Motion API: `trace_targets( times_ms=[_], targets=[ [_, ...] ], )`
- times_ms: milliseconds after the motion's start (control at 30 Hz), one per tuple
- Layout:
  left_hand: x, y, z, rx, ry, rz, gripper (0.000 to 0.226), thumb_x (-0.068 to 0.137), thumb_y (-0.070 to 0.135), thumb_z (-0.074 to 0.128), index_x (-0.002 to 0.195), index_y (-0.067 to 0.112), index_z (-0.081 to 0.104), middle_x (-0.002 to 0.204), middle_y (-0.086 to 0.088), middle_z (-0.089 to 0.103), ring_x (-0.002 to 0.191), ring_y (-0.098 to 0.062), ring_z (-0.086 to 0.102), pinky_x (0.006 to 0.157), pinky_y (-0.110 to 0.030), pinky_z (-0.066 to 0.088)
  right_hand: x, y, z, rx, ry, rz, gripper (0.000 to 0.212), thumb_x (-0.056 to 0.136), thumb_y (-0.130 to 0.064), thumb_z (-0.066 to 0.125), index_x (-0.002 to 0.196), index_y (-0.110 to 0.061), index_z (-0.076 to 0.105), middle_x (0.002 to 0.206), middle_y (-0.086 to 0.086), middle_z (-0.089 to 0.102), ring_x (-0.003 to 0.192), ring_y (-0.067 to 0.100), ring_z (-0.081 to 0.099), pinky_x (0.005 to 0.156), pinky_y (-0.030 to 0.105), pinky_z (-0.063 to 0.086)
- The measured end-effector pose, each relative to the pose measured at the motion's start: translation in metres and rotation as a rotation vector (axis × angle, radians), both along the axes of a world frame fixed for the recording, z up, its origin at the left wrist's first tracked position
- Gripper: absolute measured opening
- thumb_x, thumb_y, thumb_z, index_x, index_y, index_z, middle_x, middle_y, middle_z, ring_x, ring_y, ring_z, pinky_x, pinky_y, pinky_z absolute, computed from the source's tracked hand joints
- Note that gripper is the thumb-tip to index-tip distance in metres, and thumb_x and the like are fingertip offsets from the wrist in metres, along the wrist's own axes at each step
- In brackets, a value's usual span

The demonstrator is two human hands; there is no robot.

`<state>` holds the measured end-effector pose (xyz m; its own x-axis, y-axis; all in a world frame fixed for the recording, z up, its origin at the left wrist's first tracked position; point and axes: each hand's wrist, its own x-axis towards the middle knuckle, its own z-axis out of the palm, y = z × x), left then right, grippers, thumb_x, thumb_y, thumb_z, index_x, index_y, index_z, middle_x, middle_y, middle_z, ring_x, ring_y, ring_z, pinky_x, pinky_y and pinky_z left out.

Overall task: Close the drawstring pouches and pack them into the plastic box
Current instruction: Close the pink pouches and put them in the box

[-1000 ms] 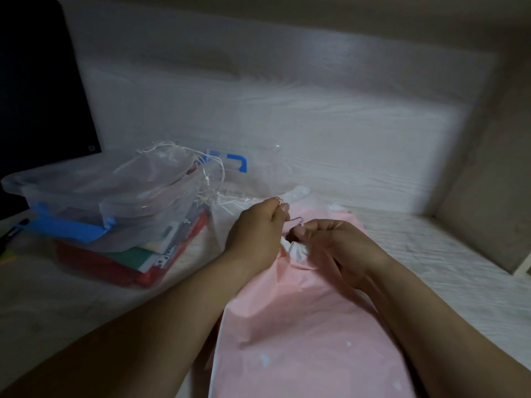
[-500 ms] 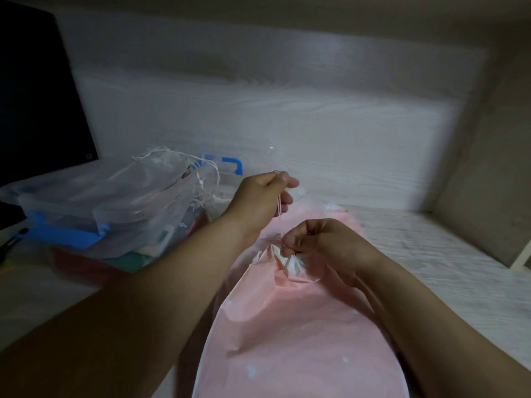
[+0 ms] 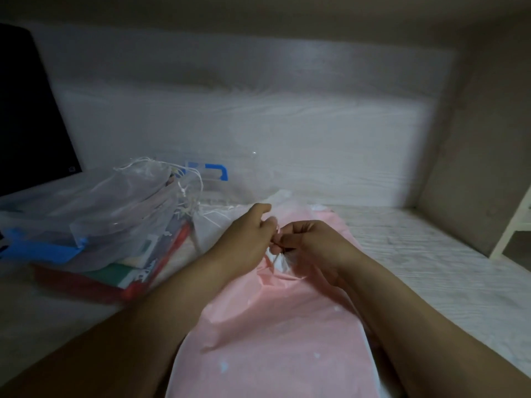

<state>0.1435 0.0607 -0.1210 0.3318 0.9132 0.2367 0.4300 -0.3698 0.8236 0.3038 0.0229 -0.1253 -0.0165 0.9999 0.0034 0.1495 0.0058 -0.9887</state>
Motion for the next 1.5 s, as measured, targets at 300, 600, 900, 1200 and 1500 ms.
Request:
trace_targets(
  times_ms=[300, 600, 900, 1200, 1500],
  targets=[
    [-0.012, -0.003, -0.005, 0.318, 0.347, 0.013, 0.020, 0.106, 0.041, 0.048, 0.091, 0.029, 0.054, 0.083, 0.016, 0.065, 0.075, -0.006, 0.058, 0.067, -0.034, 0.045, 0.005, 0.006, -0.004, 0.026, 0.065, -0.069, 0.019, 0.092, -0.002, 0.067, 0.096, 0.016, 0.065, 0.089, 0.023, 0.067, 0.085, 0.028, 0.057, 0.079, 0.041, 0.044],
    [-0.018, 0.009, 0.000, -0.130, -0.094, -0.090, 0.024, 0.082, 0.034, 0.071, 0.083, 0.010, 0.077, 0.080, -0.014, 0.070, 0.073, -0.018, 0.057, 0.072, -0.033, 0.043, -0.001, 0.004, -0.005, 0.103, 0.030, -0.113, 0.016, 0.089, 0.000, 0.071, 0.073, -0.006, 0.070, 0.078, 0.011, 0.069, 0.077, 0.022, 0.061, 0.072, 0.033, 0.046],
    [-0.018, 0.009, -0.008, -0.340, -0.196, -0.152, 0.034, 0.059, 0.034, 0.082, 0.083, 0.010, 0.081, 0.090, -0.018, 0.075, 0.085, -0.024, 0.064, 0.084, -0.038, 0.048, -0.004, 0.003, -0.002, 0.106, 0.017, -0.115, 0.018, 0.090, -0.001, 0.072, 0.074, -0.010, 0.076, 0.081, 0.016, 0.072, 0.077, 0.025, 0.062, 0.076, 0.036, 0.048],
    [-0.016, 0.007, -0.013, -0.211, -0.152, -0.146, 0.008, 0.083, 0.007, 0.078, 0.078, 0.011, 0.073, 0.079, -0.004, 0.068, 0.070, -0.009, 0.059, 0.067, -0.021, 0.046, 0.001, 0.003, -0.004, 0.156, -0.051, -0.070, 0.019, 0.093, -0.012, 0.074, 0.079, 0.000, 0.070, 0.077, 0.025, 0.064, 0.071, 0.026, 0.052, 0.065, 0.037, 0.041],
    [-0.020, 0.008, -0.016, -0.155, -0.038, -0.156, 0.021, 0.089, 0.017, 0.076, 0.087, -0.002, 0.068, 0.071, -0.006, 0.057, 0.061, -0.012, 0.049, 0.057, -0.023, 0.036, 0.000, 0.008, -0.008, 0.283, -0.231, -0.038, 0.014, 0.096, -0.010, 0.070, 0.082, -0.009, 0.070, 0.076, 0.021, 0.071, 0.059, 0.020, 0.057, 0.060, 0.033, 0.045]
  ],
)
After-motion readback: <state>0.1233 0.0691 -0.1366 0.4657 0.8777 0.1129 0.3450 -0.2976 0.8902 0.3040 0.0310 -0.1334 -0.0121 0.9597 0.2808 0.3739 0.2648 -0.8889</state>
